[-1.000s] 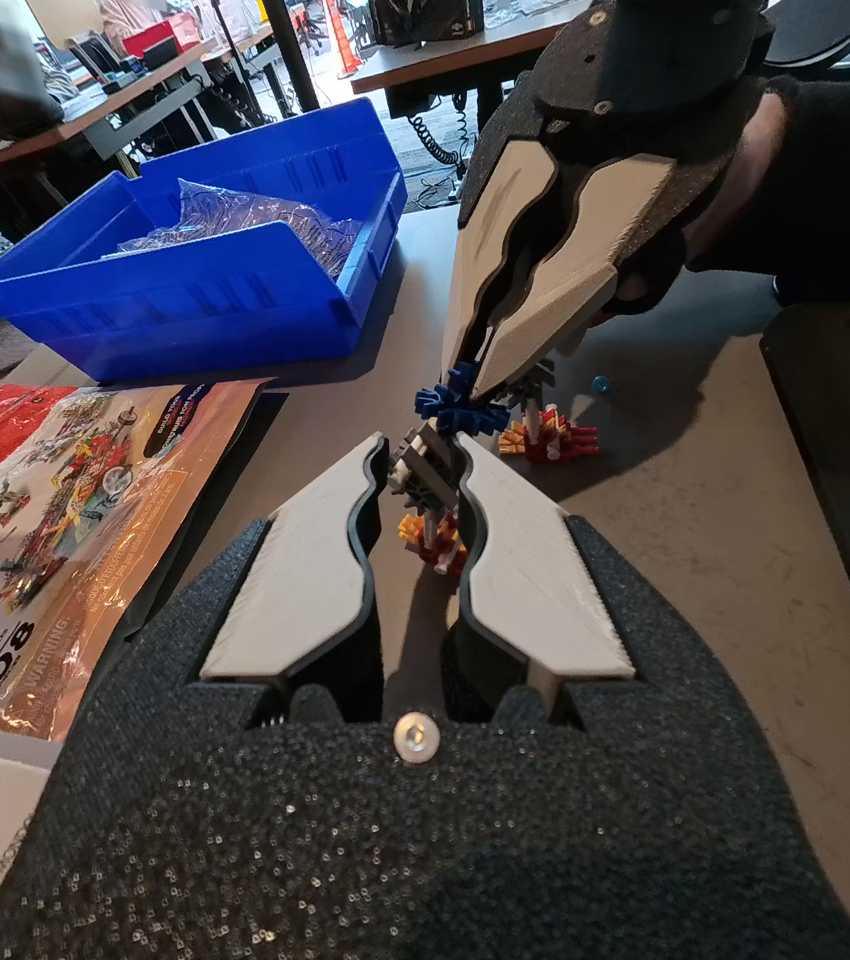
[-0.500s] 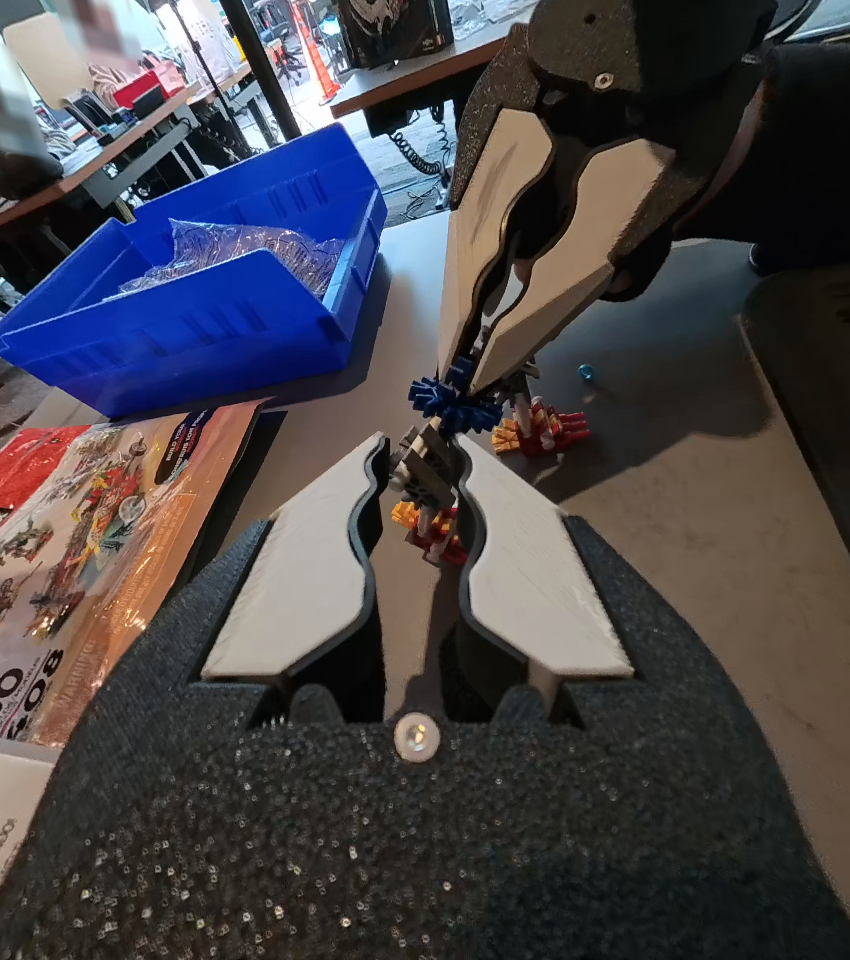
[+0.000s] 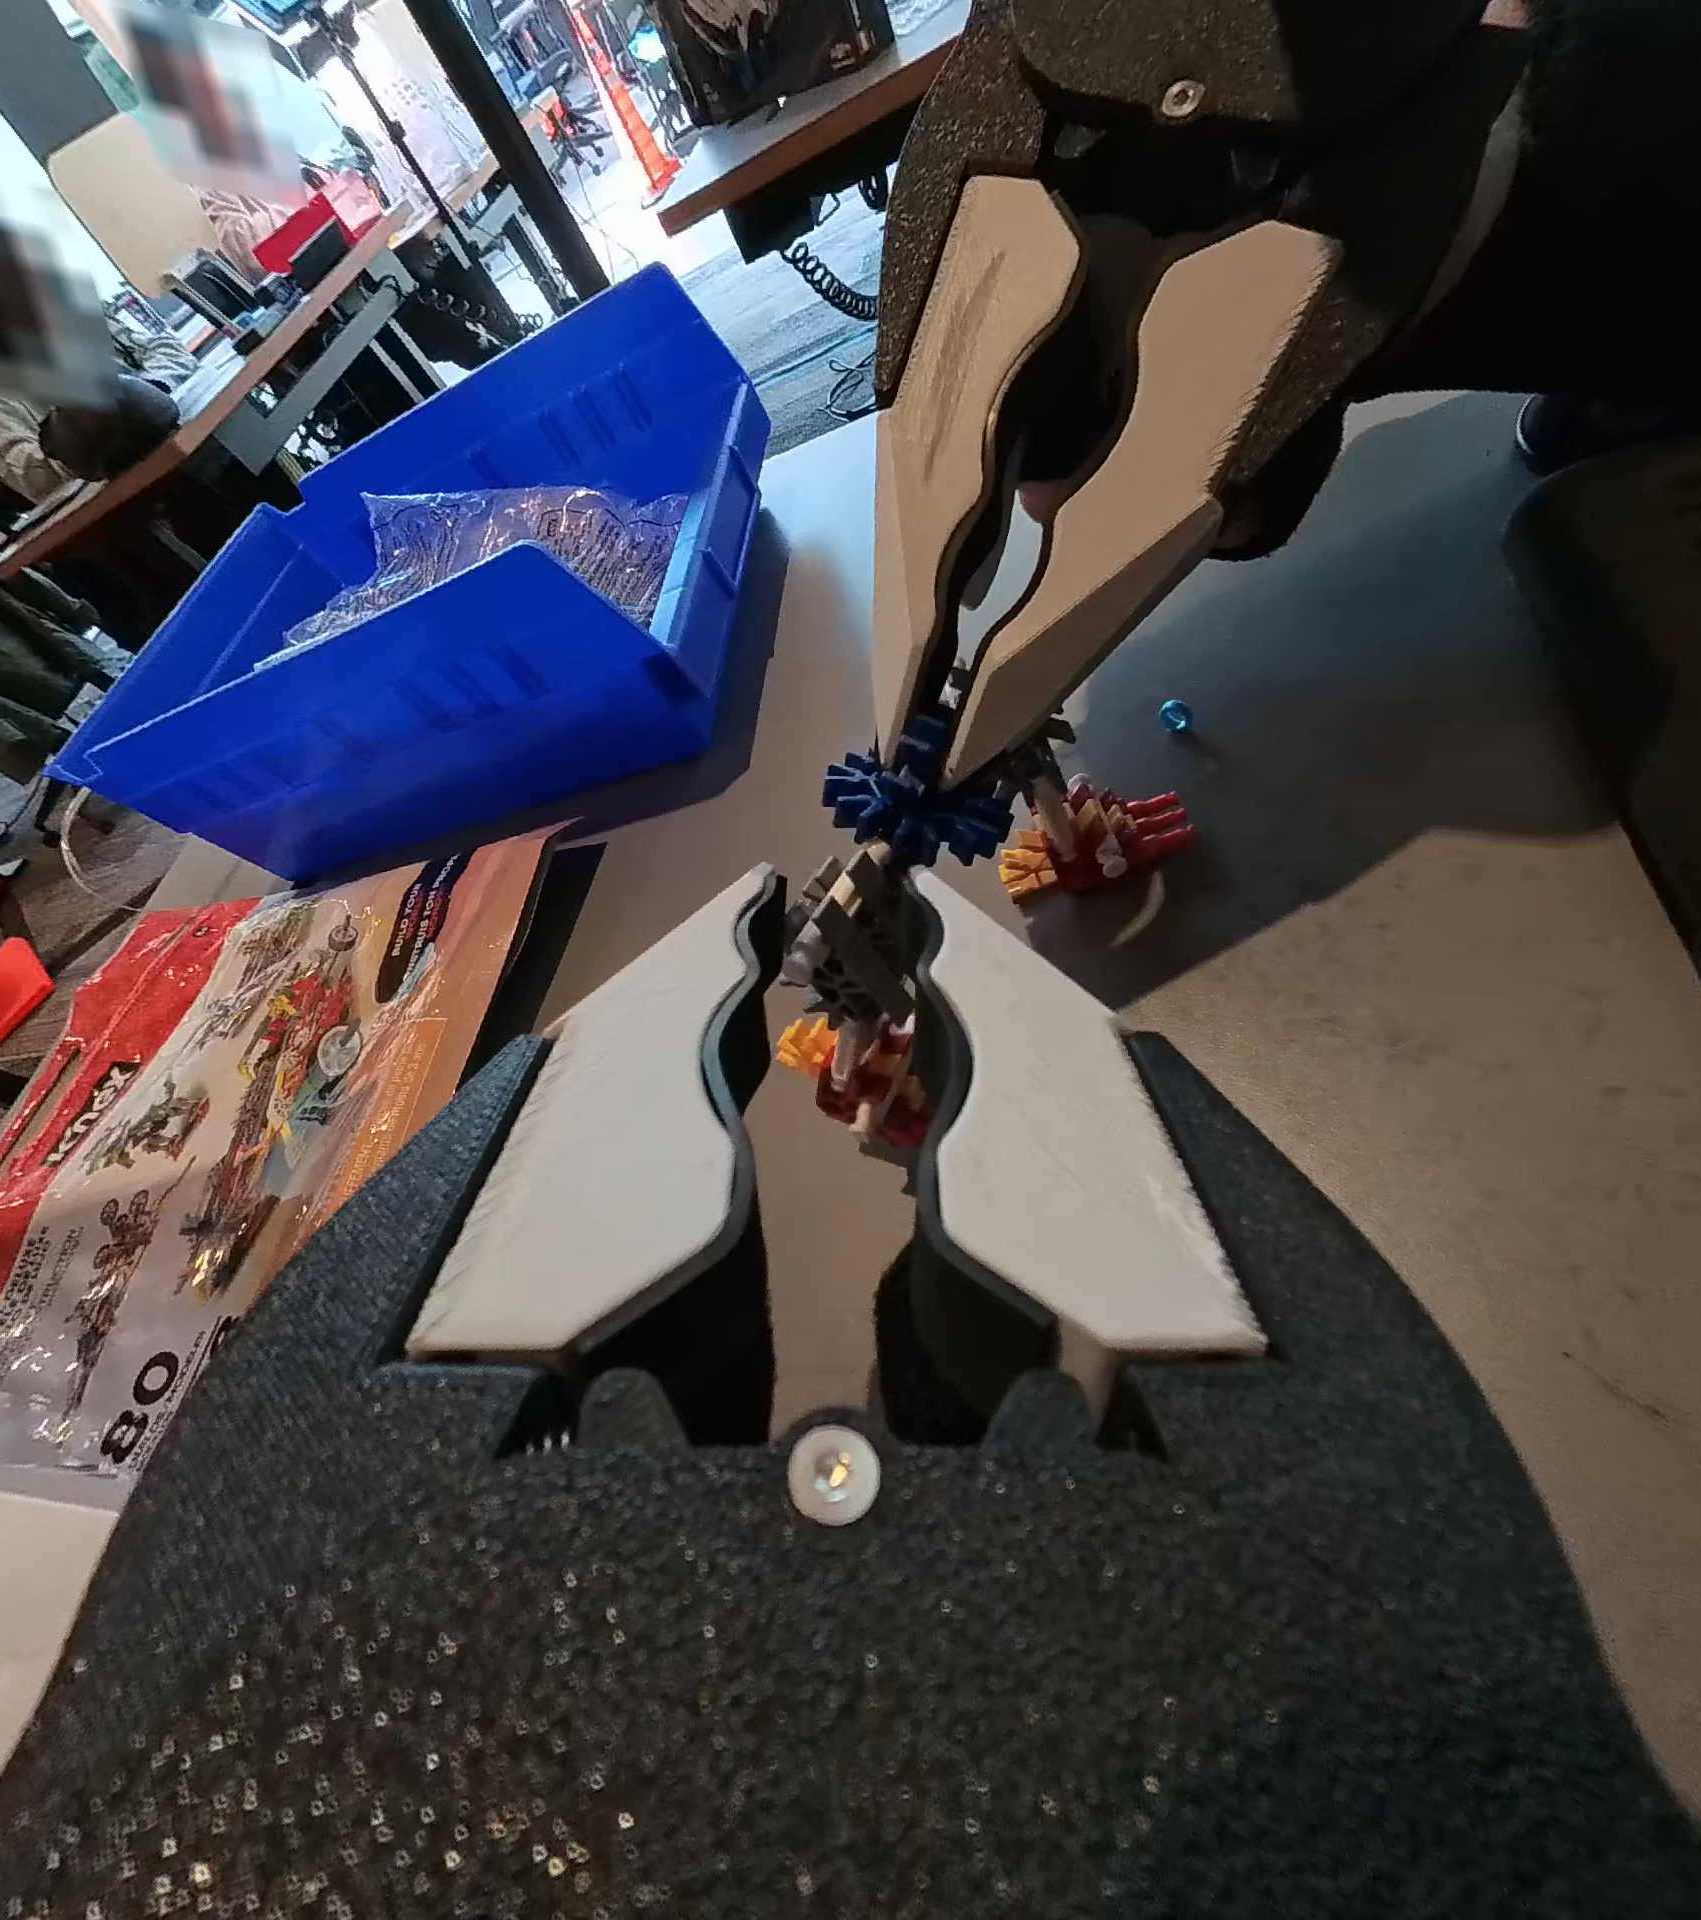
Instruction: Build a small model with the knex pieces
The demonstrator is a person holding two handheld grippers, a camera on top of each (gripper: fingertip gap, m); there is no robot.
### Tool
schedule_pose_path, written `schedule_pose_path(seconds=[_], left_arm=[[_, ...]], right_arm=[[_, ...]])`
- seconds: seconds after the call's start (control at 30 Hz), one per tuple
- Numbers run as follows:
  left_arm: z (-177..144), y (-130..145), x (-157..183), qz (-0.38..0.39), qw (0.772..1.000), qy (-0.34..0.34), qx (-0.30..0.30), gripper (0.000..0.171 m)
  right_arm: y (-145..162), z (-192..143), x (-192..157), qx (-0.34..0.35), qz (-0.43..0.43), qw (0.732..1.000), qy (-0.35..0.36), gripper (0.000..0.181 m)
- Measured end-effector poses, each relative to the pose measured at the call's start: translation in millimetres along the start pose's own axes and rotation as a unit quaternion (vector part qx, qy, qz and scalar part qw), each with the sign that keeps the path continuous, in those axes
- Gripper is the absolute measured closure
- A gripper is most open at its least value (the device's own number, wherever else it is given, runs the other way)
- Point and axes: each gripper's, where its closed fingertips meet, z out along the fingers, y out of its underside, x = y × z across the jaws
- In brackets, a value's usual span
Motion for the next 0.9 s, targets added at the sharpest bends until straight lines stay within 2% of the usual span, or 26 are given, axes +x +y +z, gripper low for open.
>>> schedule_pose_path(seconds=[0.27, 0.5, 0.6, 0.7, 0.9], left_arm=[[1.9, 4.1, 4.0, -0.004, 1.0, 0.009, -0.007, 0.154], [1.0, 4.1, 2.5, -0.05, 0.998, 0.023, 0.01, 0.152], [0.1, 7.1, 0.9, -0.066, 0.997, 0.027, 0.005, 0.144], [-0.5, 13.1, 0.8, -0.088, 0.995, 0.037, -0.008, 0.128], [-4.2, 22.4, 2.2, -0.119, 0.991, 0.058, -0.025, 0.123]], right_arm=[[6.4, 4.9, -3.8, -0.019, -0.007, 1.0, -0.005, 0.176], [5.4, 5.2, -3.2, -0.011, 0.004, 1.0, -0.009, 0.176], [5.8, 6.1, -2.6, -0.01, 0.01, 1.0, -0.011, 0.176], [6.6, 7.8, -3.3, -0.011, 0.01, 1.0, -0.012, 0.176], [3.6, 7.0, -2.0, 0.003, 0.031, 0.999, -0.019, 0.176]])
